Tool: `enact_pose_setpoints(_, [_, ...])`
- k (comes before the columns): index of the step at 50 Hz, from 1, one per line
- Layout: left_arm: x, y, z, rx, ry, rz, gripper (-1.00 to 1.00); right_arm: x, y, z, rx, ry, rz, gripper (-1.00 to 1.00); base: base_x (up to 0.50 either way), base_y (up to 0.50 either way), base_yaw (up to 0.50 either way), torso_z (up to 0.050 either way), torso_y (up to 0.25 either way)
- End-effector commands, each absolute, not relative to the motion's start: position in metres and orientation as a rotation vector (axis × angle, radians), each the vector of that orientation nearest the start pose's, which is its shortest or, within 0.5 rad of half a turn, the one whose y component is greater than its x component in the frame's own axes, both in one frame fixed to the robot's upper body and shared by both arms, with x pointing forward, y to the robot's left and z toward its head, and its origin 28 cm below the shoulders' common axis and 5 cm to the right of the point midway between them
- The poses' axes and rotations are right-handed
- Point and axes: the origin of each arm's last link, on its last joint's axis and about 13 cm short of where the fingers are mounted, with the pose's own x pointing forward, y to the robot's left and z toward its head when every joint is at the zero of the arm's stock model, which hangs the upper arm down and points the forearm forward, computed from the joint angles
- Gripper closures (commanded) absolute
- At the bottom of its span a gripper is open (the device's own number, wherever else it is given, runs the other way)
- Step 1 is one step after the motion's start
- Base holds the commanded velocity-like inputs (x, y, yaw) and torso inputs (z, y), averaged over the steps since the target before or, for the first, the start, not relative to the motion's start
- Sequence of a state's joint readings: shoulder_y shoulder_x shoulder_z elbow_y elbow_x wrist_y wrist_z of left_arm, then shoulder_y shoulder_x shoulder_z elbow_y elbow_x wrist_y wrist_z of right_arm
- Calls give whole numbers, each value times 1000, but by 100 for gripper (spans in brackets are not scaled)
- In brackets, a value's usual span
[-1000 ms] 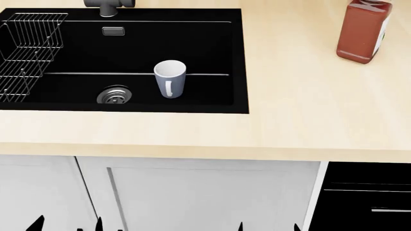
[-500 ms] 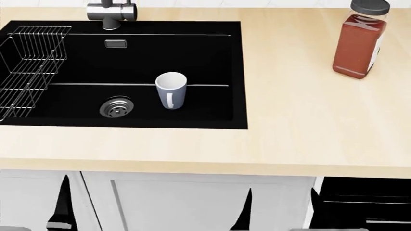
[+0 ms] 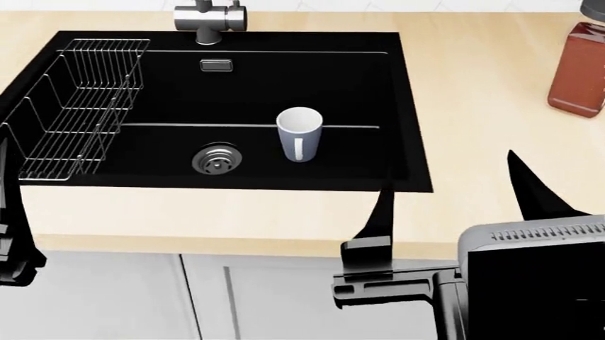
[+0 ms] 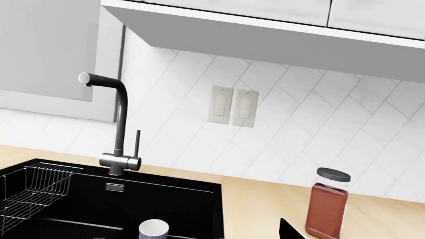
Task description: Turn on the sink faucet.
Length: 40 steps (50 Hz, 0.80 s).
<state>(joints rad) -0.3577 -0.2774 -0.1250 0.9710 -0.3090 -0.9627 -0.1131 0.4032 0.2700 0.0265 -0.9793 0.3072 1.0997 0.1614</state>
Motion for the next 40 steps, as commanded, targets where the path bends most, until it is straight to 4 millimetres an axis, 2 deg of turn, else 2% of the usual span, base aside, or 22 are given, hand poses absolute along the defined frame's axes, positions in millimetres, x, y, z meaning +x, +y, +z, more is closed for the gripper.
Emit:
enact_pose_setpoints(1, [192,246,225,135,-386,9,-100,193,-119,222,-167,-289,35,-100,0,500,0,50,59])
enact_pose_setpoints(10, [194,247,226,155,-374,11,-100,193,-119,233,-173,-311,34,-100,0,500,0,50,58])
enact_pose_setpoints(16, [195,249,249,197,-374,-3,-100,188,-121,269,-219,-381,17,-100,0,89,0,50,58])
enact_pose_setpoints(21, [195,251,266,214,-377,-10,-100,183,-118,283,-249,-412,14,-100,61,0,0,50,57])
enact_pose_setpoints(40, [194,258,274,198,-393,9,-100,184,-109,285,-285,-409,45,-100,500,5,0,50,60])
